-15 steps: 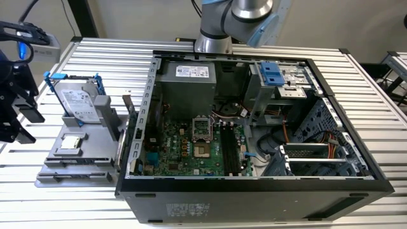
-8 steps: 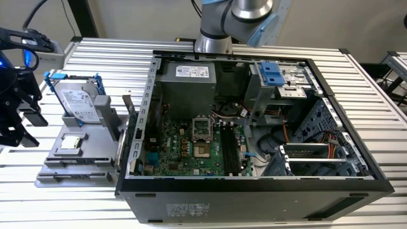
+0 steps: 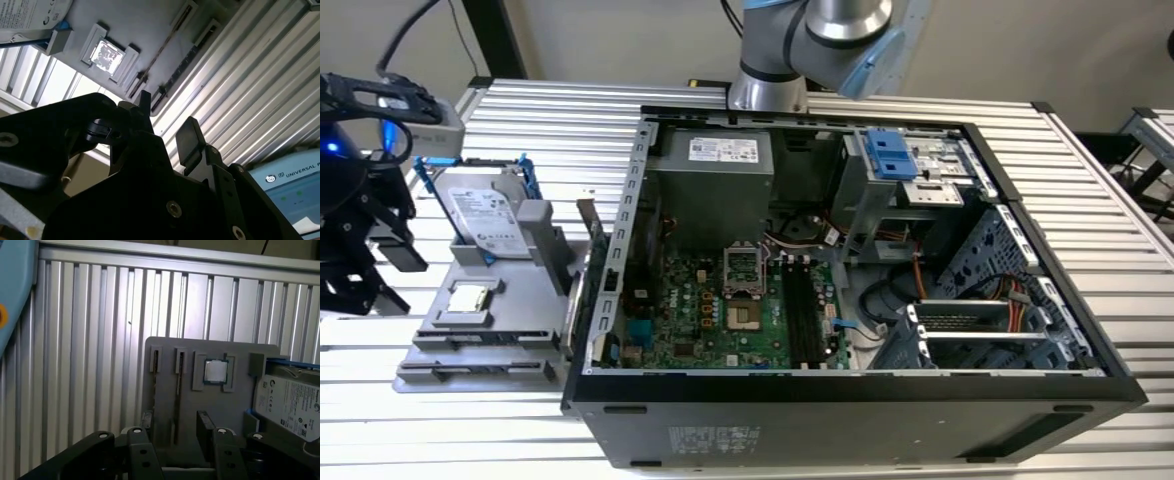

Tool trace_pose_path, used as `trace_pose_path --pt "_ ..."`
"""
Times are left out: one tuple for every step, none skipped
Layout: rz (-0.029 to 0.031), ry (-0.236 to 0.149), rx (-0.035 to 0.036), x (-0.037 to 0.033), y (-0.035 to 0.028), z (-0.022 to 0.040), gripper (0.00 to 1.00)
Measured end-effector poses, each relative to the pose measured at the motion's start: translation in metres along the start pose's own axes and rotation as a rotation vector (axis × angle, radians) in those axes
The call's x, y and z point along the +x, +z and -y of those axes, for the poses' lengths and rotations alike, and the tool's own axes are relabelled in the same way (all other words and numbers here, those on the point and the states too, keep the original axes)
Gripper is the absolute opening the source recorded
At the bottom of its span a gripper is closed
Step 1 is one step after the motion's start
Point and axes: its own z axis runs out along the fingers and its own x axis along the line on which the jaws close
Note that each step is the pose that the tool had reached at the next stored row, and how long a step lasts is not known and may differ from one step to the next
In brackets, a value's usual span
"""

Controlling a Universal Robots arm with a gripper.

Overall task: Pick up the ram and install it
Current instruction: 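Pick up the ram and move it above insertion slot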

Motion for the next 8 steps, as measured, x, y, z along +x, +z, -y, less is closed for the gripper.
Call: trace_pose_path --pt "0.0 0.001 0.0 0.0001 0.0012 0.0003 1.0" --pt "0.0001 0.003 0.0002 0.0003 0.0025 0.0005 1.0" --pt "0.0001 0.006 0.0004 0.0004 0.0037 0.0007 1.0" --pt "0.0001 0.011 0.0006 0.0005 0.0048 0.0008 1.0" --pt "0.0002 0.016 0.0009 0.0006 0.006 0.0008 1.0" --pt "0.0002 0.019 0.0011 0.0007 0.007 0.001 1.0" --pt "0.0002 0.02 0.0011 0.0008 0.0079 0.0012 1.0" --pt "0.0002 0.021 0.0011 0.0008 0.009 0.0015 1.0"
